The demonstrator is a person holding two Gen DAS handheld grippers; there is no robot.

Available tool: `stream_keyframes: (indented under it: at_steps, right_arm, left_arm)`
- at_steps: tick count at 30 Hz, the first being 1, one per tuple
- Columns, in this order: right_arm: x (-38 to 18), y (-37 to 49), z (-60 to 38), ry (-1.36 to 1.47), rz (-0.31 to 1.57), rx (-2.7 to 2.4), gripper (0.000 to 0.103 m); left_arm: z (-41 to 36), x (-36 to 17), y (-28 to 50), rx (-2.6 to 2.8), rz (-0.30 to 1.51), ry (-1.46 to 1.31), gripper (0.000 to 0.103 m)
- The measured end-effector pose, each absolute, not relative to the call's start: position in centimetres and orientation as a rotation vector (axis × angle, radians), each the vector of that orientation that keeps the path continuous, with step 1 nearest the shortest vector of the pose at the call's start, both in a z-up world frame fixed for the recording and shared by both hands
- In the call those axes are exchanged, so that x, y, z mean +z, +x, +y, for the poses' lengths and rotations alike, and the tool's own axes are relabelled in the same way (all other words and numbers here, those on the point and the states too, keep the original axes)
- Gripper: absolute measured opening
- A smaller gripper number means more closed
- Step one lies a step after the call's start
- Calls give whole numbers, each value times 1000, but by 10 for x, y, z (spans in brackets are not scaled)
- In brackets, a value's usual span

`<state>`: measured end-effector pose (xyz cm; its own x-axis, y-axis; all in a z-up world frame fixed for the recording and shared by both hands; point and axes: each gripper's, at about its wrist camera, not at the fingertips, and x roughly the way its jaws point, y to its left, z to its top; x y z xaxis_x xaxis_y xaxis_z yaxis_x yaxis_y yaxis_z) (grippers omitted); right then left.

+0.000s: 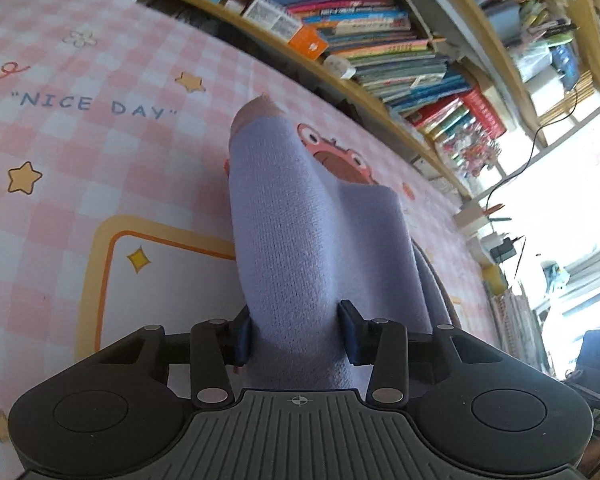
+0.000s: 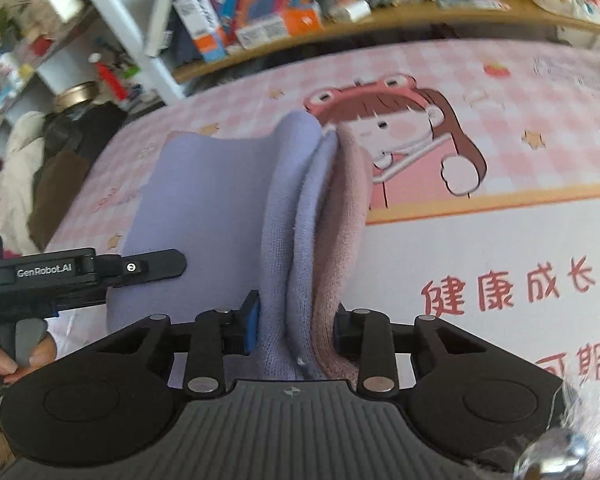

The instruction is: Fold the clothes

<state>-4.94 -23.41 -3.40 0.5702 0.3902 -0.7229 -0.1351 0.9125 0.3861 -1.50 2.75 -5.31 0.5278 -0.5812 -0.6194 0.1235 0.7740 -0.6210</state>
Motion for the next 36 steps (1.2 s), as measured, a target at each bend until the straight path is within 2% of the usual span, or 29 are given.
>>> stream_keyframes:
  at_steps: [13, 36]
  right_arm:
    - [-15, -80, -264, 271, 840, 423, 30]
    - [-19, -126, -330, 347, 813, 391, 30]
  left_arm:
    - [-8, -23, -58, -390, 850, -477, 41]
    - [-72, -14, -83, -424, 859, -400, 41]
